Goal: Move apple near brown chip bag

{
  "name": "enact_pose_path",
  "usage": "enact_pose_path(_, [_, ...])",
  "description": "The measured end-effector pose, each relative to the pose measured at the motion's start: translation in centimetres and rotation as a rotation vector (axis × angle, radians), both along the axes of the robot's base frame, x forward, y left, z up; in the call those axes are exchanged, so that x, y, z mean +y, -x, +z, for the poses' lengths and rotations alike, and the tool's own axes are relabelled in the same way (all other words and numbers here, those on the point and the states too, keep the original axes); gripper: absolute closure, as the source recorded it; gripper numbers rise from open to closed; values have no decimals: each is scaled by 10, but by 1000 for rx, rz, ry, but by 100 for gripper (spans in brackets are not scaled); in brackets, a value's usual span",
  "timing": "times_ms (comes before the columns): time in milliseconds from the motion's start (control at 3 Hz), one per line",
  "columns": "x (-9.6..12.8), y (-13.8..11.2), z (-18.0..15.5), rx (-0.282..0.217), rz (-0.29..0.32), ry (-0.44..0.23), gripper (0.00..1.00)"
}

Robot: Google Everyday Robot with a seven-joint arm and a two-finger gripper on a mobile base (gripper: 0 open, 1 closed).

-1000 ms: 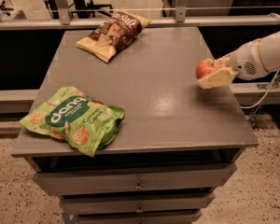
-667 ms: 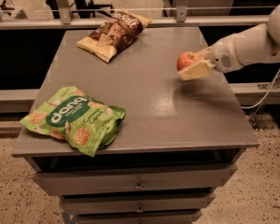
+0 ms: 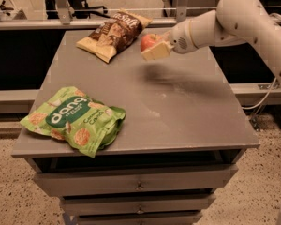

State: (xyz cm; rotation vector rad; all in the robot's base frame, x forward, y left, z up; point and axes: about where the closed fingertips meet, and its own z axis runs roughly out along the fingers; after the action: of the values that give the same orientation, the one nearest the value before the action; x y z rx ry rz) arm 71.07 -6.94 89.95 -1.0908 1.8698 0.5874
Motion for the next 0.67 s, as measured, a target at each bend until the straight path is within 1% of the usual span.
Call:
enact_pose_path(333, [49,-21,2,-25,49,-3,100])
enact_pose_path(667, [78,-38,-9,-29,74,16,100])
